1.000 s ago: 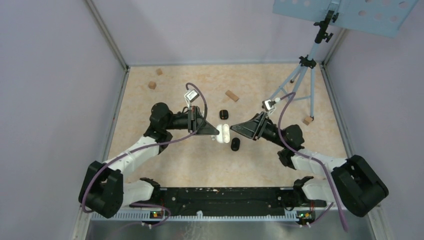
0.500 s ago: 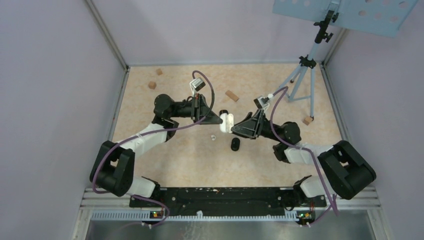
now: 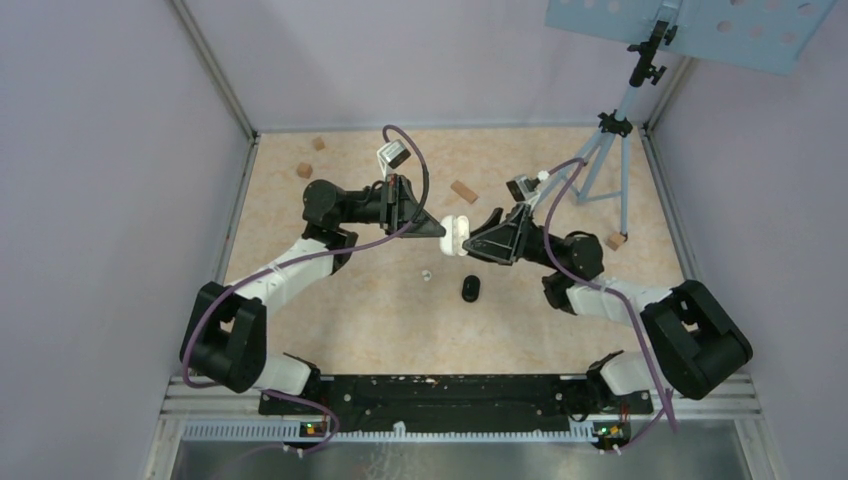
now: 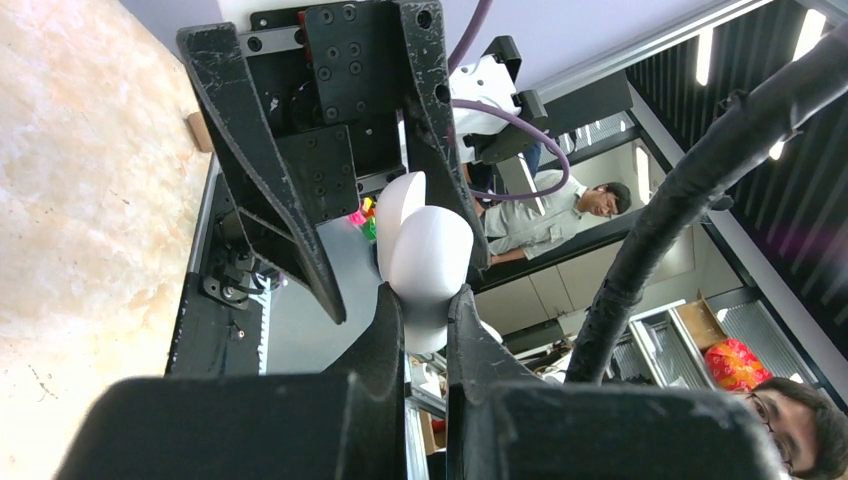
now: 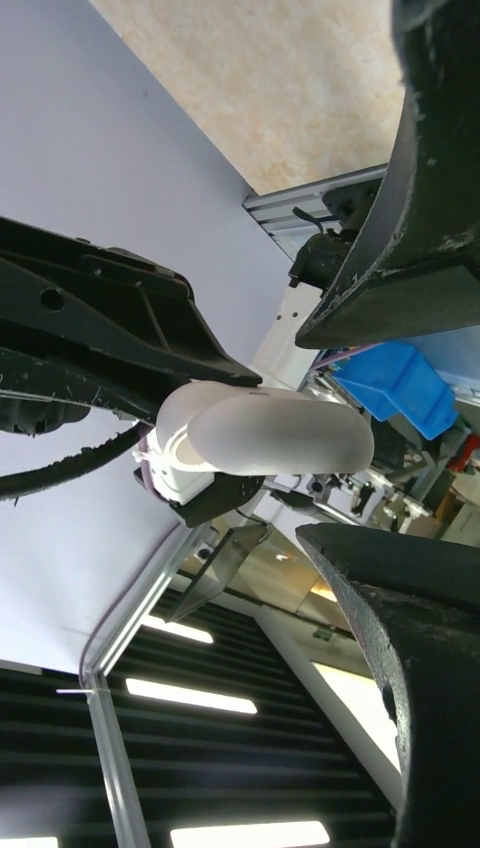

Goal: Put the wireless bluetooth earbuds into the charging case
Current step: Pass from the left arm to the right

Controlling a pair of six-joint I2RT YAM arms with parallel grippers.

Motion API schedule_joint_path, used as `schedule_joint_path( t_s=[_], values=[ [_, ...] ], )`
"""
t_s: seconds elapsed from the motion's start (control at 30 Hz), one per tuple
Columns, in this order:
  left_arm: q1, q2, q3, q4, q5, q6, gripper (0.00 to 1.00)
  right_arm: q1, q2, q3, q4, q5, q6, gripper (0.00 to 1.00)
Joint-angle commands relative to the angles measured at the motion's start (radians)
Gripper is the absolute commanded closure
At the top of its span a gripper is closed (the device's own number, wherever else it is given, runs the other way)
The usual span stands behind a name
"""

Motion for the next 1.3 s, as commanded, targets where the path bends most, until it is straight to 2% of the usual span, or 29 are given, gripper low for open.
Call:
schedule_joint_path(
  t_s=[0.0, 0.63, 0.93, 1.27],
  values=[
    [0.003, -0.025, 0.039, 0.046, 0.011, -0.004, 1.00, -0.010, -0.028, 0.057, 0.221, 0.001, 0.007, 0.38],
    [0.003, -0.037, 0.046, 0.065, 0.019, -0.015, 1.00, -0.054, -0.024, 0.064, 0.221, -0.016, 0.020, 0.43],
    [0.003, -0.039, 0.043, 0.072, 0.019, -0.019, 1.00, -0.057, -0.024, 0.067, 0.221, -0.014, 0.025, 0.54],
    [0.003, -0.041, 0.040, 0.083, 0.019, -0.025, 1.00, -0.057, -0.019, 0.061, 0.222, -0.005, 0.035, 0.60]
  ],
)
